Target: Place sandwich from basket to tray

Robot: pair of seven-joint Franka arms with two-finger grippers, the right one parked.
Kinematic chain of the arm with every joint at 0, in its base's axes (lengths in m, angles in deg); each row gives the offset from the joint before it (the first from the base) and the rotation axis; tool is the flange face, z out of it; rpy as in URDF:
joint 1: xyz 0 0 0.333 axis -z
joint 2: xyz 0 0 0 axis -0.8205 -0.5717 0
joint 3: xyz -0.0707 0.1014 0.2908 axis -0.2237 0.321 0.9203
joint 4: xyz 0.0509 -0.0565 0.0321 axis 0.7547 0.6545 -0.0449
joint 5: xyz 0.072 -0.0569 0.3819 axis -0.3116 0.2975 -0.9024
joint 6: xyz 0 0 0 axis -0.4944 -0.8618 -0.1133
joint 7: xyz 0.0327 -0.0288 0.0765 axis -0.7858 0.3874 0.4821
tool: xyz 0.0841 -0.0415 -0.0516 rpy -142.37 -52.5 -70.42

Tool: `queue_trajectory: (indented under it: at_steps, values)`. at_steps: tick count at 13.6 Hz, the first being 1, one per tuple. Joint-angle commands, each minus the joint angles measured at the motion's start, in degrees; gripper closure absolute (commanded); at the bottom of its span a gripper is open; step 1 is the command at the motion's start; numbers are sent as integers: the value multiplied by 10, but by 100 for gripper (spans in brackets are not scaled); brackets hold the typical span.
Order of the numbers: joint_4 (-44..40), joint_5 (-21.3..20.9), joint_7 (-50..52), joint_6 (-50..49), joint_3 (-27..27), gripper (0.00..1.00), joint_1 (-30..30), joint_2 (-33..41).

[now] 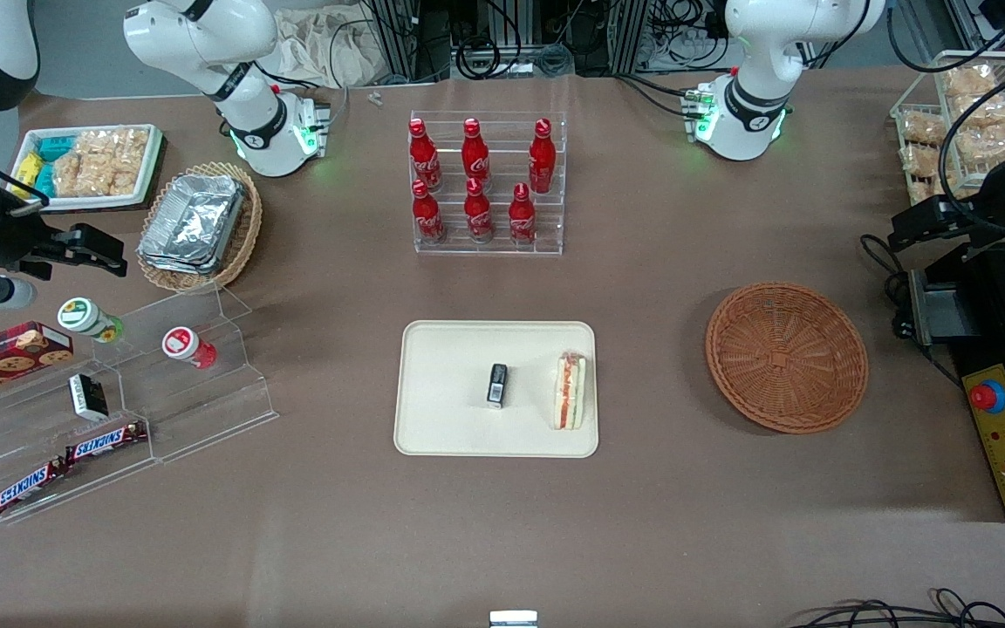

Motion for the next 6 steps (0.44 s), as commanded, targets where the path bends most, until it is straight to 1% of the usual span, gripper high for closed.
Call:
queue_trajectory:
  at_steps: [1, 6]
  values:
    - [-9, 6, -4, -9, 7, 0, 7, 6]
    - [-7, -4, -4, -34, 3, 0, 9, 7]
